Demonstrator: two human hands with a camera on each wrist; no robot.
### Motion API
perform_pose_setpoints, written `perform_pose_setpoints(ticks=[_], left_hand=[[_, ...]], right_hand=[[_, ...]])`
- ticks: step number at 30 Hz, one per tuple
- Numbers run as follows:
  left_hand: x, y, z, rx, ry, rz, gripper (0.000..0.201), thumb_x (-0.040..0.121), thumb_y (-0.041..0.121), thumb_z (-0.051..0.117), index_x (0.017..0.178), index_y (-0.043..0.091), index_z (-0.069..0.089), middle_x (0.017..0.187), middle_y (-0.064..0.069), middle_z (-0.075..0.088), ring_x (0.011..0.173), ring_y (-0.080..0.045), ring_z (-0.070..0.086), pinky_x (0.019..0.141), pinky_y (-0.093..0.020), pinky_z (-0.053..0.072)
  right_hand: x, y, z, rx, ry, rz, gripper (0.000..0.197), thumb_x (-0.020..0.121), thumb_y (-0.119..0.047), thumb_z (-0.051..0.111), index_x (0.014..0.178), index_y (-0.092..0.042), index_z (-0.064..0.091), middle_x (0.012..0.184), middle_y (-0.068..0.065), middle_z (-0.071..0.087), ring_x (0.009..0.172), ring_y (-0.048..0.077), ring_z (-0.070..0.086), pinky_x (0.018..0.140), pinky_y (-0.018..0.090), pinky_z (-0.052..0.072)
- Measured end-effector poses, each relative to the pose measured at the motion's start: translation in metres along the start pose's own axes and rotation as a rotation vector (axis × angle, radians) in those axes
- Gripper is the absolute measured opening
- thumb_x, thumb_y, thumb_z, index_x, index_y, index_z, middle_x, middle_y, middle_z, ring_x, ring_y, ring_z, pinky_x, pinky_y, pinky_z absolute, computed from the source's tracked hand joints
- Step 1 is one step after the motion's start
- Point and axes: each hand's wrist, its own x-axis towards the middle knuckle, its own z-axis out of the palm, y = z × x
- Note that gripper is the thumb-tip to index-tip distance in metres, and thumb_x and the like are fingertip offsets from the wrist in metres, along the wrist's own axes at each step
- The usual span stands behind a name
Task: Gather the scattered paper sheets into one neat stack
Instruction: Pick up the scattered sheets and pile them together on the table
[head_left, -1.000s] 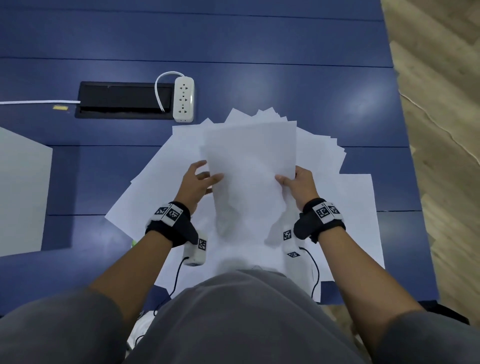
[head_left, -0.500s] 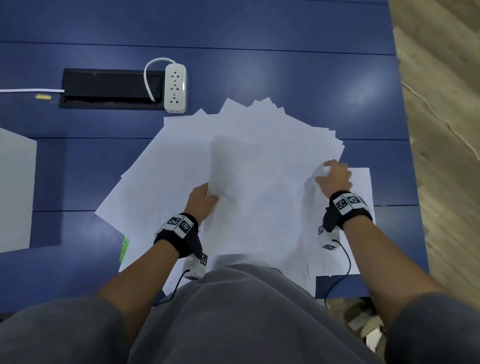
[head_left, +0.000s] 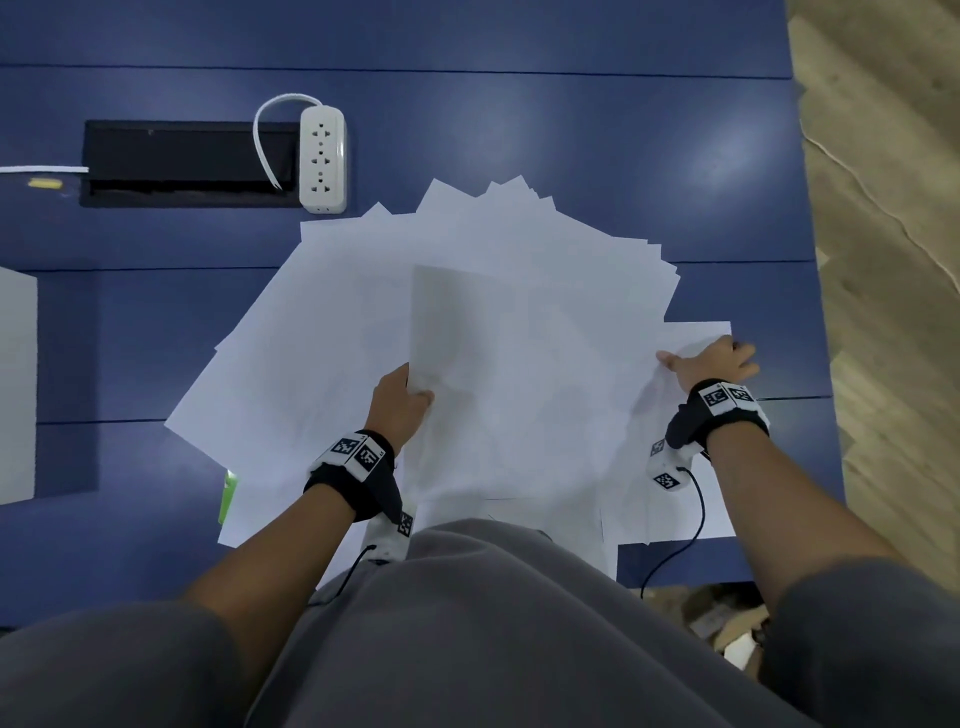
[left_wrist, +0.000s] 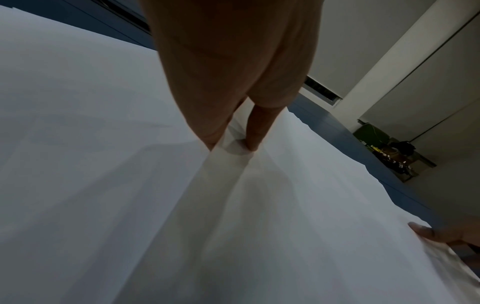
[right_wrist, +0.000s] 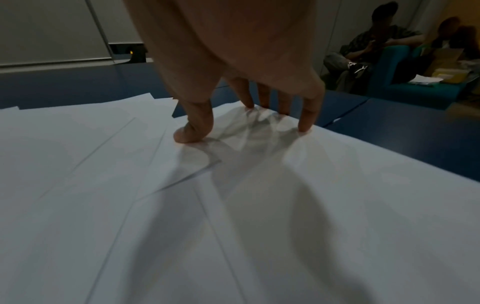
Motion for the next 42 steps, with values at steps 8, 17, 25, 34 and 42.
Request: perform_pose_setpoints(ticks=[8, 17, 25, 34, 42], left_hand=[[0.0, 0.0, 0.004, 0.042, 0.011, -0.019, 0.025, 0.085, -0.001, 0.054, 0.101, 0.016, 0.062, 0.101, -0.008, 0.068, 0.095, -0.03, 0.064, 0.086, -0.041, 0.054], [0.003, -0.002, 0.002, 0.102, 0.007, -0.021, 0.026, 0.081, 0.003, 0.056, 0.103, 0.013, 0.065, 0.099, -0.007, 0.07, 0.095, -0.029, 0.065, 0.086, -0.043, 0.055], [0.003, 0.003, 0.006, 0.164, 0.027, -0.021, 0.026, 0.082, 0.002, 0.052, 0.105, 0.008, 0.064, 0.098, -0.008, 0.067, 0.092, -0.029, 0.063, 0.082, -0.036, 0.054], [0.002, 0.017, 0.016, 0.207, -0.016, 0.028, 0.026, 0.089, 0.006, 0.04, 0.107, 0.002, 0.058, 0.101, -0.012, 0.062, 0.088, -0.027, 0.055, 0.074, -0.032, 0.047], [-0.018, 0.039, 0.034, -0.055, -0.122, 0.181, 0.049, 0.089, -0.003, 0.035, 0.134, 0.012, 0.045, 0.131, -0.006, 0.055, 0.121, -0.024, 0.052, 0.106, -0.043, 0.042]], right_hand=[[0.002, 0.002, -0.001, 0.094, 0.051, 0.034, 0.08, 0.068, -0.041, 0.082, 0.127, -0.007, 0.04, 0.133, 0.014, 0.039, 0.127, 0.034, 0.032, 0.098, 0.057, 0.037], [0.032, 0.029, -0.035, 0.14, -0.305, -0.076, 0.048, 0.067, -0.014, 0.082, 0.109, -0.002, 0.062, 0.108, 0.016, 0.066, 0.097, 0.035, 0.063, 0.09, 0.046, 0.051], [-0.002, 0.017, -0.077, 0.309, 0.191, -0.148, 0.013, 0.078, -0.009, 0.072, 0.083, -0.005, 0.061, 0.097, 0.019, 0.068, 0.089, 0.037, 0.064, 0.08, 0.045, 0.052], [-0.06, -0.021, -0.123, 0.589, 0.504, -0.559, 0.026, 0.087, -0.02, 0.048, 0.109, -0.008, 0.056, 0.108, 0.011, 0.065, 0.096, 0.026, 0.061, 0.08, 0.032, 0.048], [-0.145, -0.07, -0.052, 0.213, 0.057, -0.779, 0.027, 0.09, 0.0, 0.042, 0.115, 0.007, 0.05, 0.114, 0.026, 0.051, 0.105, 0.039, 0.051, 0.086, 0.035, 0.035]])
